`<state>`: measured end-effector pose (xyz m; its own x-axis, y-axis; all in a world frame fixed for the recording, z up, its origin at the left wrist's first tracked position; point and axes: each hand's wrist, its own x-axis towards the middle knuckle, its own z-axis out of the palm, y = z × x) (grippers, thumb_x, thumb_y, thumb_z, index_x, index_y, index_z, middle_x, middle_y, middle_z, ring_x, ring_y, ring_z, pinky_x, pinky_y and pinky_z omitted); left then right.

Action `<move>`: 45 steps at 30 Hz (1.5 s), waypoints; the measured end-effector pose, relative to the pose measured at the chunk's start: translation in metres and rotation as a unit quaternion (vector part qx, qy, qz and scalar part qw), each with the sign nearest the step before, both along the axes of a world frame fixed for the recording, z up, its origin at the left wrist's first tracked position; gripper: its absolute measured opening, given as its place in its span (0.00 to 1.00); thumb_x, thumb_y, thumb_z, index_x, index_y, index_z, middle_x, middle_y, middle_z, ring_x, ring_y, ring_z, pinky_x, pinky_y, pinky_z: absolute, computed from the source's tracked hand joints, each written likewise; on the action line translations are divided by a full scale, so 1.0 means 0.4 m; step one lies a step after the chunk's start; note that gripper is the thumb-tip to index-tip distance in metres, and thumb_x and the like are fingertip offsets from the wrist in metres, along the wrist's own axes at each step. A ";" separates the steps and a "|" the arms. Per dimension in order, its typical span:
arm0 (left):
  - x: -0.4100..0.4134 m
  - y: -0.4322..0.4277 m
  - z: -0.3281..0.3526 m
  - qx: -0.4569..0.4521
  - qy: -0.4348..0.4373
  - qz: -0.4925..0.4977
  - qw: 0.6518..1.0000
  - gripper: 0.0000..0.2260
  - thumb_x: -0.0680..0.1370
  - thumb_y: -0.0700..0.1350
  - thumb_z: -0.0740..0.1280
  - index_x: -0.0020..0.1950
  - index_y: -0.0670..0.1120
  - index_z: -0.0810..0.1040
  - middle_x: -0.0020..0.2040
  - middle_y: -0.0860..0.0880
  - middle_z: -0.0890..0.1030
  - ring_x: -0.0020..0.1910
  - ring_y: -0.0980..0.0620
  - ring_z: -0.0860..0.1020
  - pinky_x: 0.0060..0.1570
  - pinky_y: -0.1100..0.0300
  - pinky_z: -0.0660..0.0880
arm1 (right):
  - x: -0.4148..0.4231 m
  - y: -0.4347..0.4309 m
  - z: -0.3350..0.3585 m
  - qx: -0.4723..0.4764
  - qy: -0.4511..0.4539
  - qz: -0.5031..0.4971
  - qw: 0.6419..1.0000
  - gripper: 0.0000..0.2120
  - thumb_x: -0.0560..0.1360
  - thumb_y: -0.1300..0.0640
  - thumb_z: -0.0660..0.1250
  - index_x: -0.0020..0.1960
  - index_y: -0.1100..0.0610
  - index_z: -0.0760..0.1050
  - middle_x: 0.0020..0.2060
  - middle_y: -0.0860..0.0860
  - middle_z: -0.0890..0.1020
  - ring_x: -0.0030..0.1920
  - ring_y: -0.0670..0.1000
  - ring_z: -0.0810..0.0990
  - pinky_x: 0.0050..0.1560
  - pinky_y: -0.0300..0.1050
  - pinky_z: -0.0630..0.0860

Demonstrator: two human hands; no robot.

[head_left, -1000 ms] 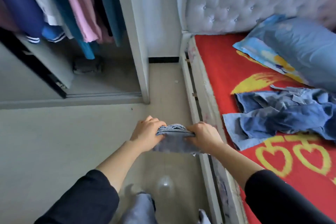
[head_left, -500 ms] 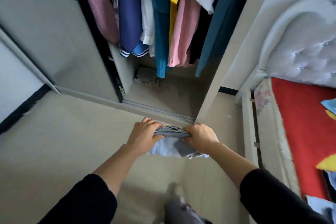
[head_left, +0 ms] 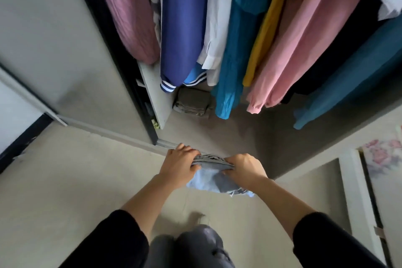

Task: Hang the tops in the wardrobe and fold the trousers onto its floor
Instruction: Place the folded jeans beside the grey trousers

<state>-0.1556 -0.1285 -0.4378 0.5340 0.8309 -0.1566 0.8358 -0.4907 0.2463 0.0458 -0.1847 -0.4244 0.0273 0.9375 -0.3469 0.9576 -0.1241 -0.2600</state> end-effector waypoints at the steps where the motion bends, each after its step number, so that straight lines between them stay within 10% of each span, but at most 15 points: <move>1: 0.000 0.047 -0.038 0.002 0.000 -0.002 1.000 0.16 0.77 0.53 0.62 0.64 0.54 0.73 0.60 0.55 0.76 0.64 0.51 0.67 0.57 0.55 0.66 | -0.002 0.044 -0.038 -0.004 -0.001 -0.007 1.000 0.12 0.71 0.47 0.63 0.52 0.48 0.79 0.44 0.50 0.83 0.46 0.56 0.81 0.43 0.43 0.74; 9: 0.026 0.421 -0.492 0.021 -0.008 -0.033 0.999 0.17 0.77 0.49 0.60 0.66 0.52 0.71 0.62 0.53 0.75 0.66 0.51 0.65 0.60 0.54 0.65 | 0.008 0.394 -0.483 0.033 -0.074 0.018 0.997 0.09 0.75 0.50 0.60 0.53 0.51 0.74 0.52 0.52 0.81 0.53 0.58 0.79 0.45 0.45 0.72; 21: 0.250 0.761 -1.010 0.316 -0.190 -0.170 0.914 0.20 0.63 0.32 0.74 0.54 0.41 0.81 0.47 0.46 0.81 0.47 0.42 0.78 0.40 0.53 0.79 | 0.198 0.676 -0.964 0.204 -0.268 -0.012 0.941 0.19 0.74 0.54 0.65 0.65 0.48 0.71 0.56 0.49 0.81 0.58 0.54 0.78 0.49 0.44 0.73; 29: 0.277 0.686 -1.347 0.100 -0.016 -0.185 0.977 0.17 0.75 0.34 0.61 0.62 0.49 0.69 0.63 0.49 0.64 0.57 0.44 0.74 0.40 0.50 0.72 | 0.163 0.577 -1.325 0.107 -0.270 -0.074 0.954 0.17 0.74 0.59 0.61 0.60 0.53 0.78 0.61 0.53 0.76 0.62 0.57 0.74 0.57 0.47 0.69; 37: 0.380 0.765 -1.384 0.063 -0.046 -0.153 0.985 0.20 0.79 0.37 0.57 0.68 0.53 0.69 0.64 0.47 0.76 0.60 0.42 0.77 0.53 0.50 0.75 | 0.226 0.651 -1.387 0.059 -0.194 -0.206 0.957 0.16 0.75 0.63 0.59 0.59 0.50 0.74 0.51 0.53 0.82 0.52 0.57 0.82 0.43 0.45 0.73; 45: 0.494 0.894 -1.394 0.029 -0.033 -0.123 0.991 0.29 0.78 0.34 0.55 0.77 0.50 0.55 0.68 0.43 0.72 0.64 0.41 0.74 0.58 0.48 0.74 | 0.342 0.813 -1.407 0.055 -0.153 -0.233 0.959 0.32 0.77 0.61 0.58 0.77 0.49 0.50 0.57 0.56 0.81 0.56 0.56 0.80 0.51 0.47 0.76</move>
<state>0.0419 0.2291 -0.9952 0.7297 0.6801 -0.0704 0.6715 -0.6934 0.2614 0.1828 0.1405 -0.9872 0.5371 0.8292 -0.1546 0.8383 -0.5451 -0.0117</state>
